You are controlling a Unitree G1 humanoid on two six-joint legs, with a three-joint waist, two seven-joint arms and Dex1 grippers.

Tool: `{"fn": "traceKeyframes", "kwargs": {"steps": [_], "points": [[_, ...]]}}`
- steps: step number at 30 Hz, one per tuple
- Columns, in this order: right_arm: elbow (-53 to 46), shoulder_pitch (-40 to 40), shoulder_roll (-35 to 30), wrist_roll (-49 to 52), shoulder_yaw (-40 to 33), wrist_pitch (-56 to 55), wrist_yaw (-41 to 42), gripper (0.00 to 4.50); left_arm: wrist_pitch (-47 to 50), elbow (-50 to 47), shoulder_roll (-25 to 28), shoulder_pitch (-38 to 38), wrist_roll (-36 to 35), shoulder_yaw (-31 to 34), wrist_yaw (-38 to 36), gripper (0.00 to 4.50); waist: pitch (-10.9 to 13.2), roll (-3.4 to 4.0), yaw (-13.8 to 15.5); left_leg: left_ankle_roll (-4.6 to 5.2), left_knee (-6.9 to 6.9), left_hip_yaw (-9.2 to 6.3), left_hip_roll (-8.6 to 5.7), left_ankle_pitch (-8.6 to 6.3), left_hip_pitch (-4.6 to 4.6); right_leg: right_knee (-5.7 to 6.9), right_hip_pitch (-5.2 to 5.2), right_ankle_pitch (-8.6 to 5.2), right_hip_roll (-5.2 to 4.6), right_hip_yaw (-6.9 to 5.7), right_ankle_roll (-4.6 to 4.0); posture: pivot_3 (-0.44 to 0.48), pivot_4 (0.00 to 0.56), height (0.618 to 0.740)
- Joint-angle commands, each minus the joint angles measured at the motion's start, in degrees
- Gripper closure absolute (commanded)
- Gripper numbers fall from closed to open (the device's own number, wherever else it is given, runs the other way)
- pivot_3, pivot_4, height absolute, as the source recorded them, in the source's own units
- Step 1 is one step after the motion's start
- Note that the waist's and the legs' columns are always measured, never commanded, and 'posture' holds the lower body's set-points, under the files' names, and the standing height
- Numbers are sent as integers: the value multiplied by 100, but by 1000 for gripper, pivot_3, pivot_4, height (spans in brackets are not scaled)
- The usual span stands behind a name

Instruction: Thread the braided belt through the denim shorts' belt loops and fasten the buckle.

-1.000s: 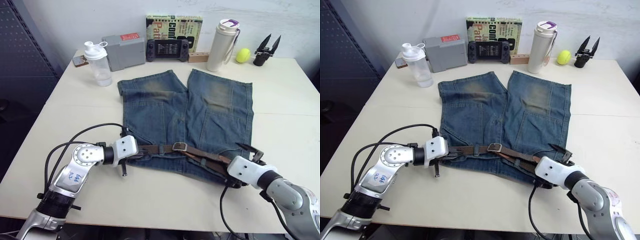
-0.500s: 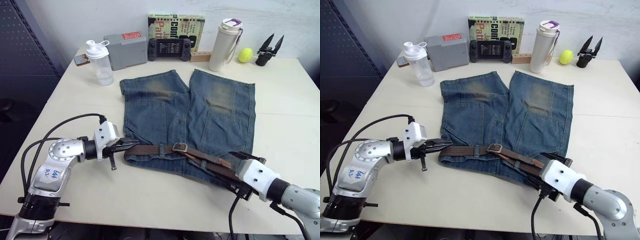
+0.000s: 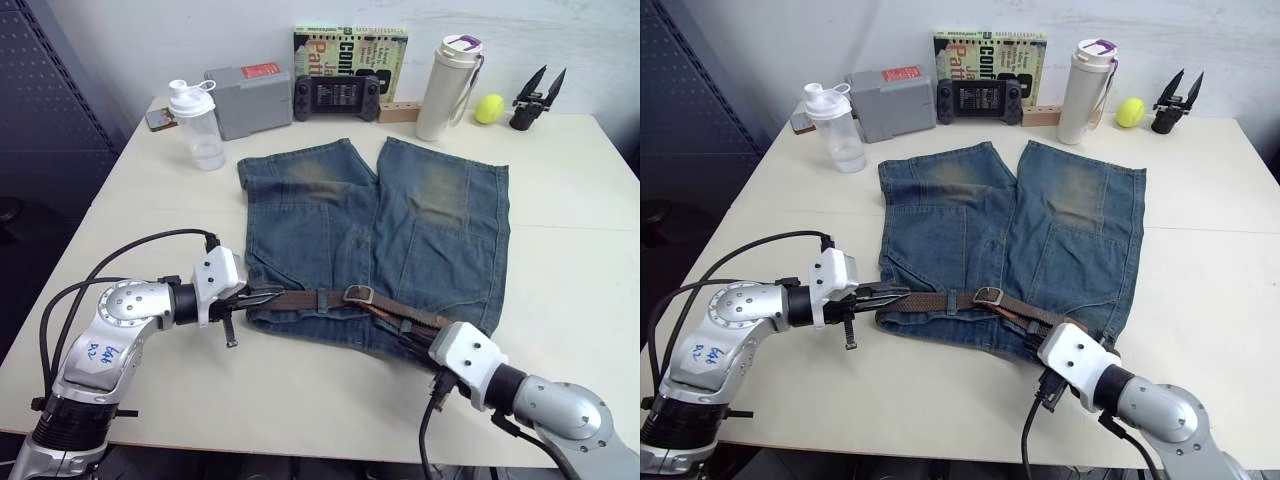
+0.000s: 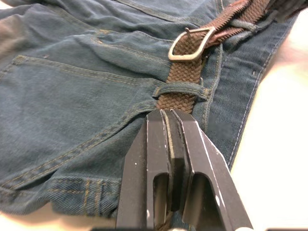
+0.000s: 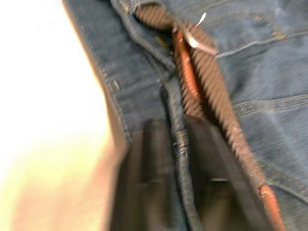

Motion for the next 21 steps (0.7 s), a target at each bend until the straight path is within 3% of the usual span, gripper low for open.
{"fn": "traceKeyframes", "kwargs": {"steps": [1, 7, 10, 15, 21], "points": [[144, -24, -38, -439, 224, -158, -295, 4452, -37, -285, -30, -14, -19, 27, 100, 4500, 1, -1, -1, 0, -1, 2, 0, 0, 0, 0, -2, 0, 0, 3, 0, 0, 150, 731], [232, -54, 81, -582, 241, -331, -474, 4452, 6, -322, -34, 12, -57, 49, 157, 4500, 1, -1, 3, 0, 0, 6, 0, 0, -3, 3, -8, 0, 0, 8, 0, 0, 150, 731], [70, 105, 132, -484, 94, -368, -481, 3600, -3, -295, -24, 22, -61, 64, 149, 4500, 1, -1, 4, 0, -1, 5, 1, 0, -3, 3, -10, 0, 1, 7, 0, 0, 150, 731], [60, 427, 111, -669, -48, -560, -579, 1398, -3, -269, -50, 5, -65, 47, 164, 4500, 1, -2, 6, 0, 0, 7, 1, 0, -7, 3, -12, 0, 1, 8, 0, 0, 150, 731], [275, 441, 262, -813, -14, -613, -812, 1398, 21, -261, -133, -56, -57, -3, 210, 4500, 1, -1, 0, 0, -1, 7, 2, 0, -6, 5, -14, 0, 2, 9, 0, 0, 150, 731]]}}
